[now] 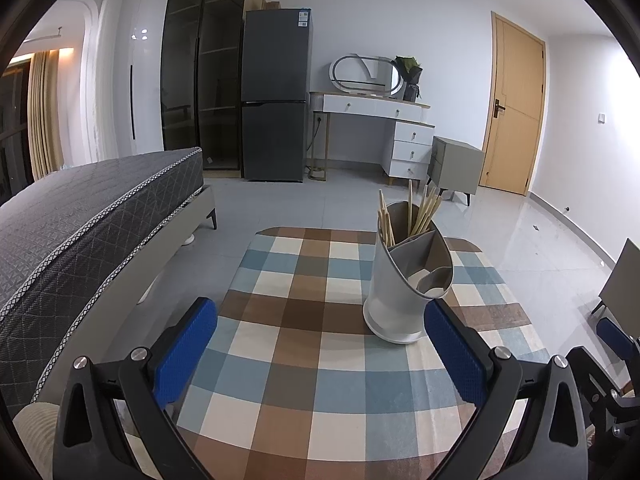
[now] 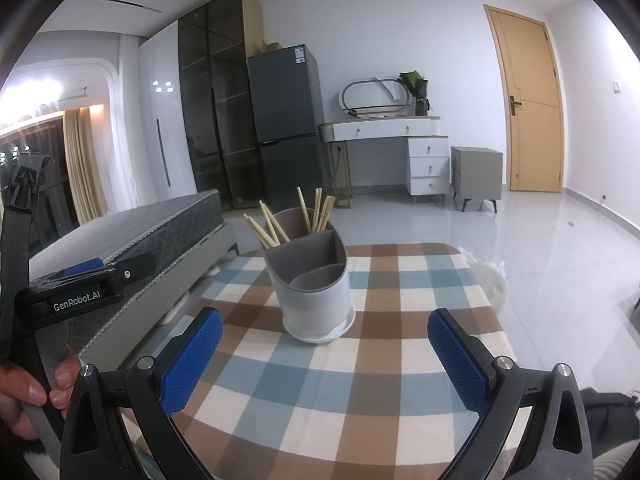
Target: Organize utensils
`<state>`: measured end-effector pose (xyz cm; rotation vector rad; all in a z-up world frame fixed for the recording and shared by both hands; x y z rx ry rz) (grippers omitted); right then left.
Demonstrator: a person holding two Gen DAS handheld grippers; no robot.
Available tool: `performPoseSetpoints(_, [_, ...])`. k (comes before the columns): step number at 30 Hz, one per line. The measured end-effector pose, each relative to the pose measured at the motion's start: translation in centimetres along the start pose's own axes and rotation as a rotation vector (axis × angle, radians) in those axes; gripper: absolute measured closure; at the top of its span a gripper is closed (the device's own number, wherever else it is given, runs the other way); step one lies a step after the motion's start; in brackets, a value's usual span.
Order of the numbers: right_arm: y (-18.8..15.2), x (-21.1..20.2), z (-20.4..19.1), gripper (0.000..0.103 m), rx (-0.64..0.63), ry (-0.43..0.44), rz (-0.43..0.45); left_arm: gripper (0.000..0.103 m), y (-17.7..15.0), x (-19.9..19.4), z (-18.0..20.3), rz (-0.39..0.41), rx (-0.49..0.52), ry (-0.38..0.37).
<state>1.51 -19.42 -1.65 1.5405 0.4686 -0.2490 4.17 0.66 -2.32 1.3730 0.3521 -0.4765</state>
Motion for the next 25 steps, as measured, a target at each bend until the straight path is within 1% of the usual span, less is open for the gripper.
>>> performPoseSetpoints(20, [-0.15,0.17,-0.11,0.000,-0.005,-0.004,-0.007,0.002,-0.28,0.08,0.06,-0.015,-0.002,-0.006])
performPoseSetpoints(25, [-0.23,0.28,-0.19,0.000,-0.005,-0.003,-0.010,0.002,-0.30,0.02,0.16,-0.008,0.005,-0.003])
Point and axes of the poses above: each gripper's, at about its wrist camera, not at the fingertips, and x roughly the way its jaws point, z to its right, y to its top, the point moved 6 cm from there along x, roughly the way its jaws point, and after that the axes turned 11 degrees about -y, right-handed, at the moved point
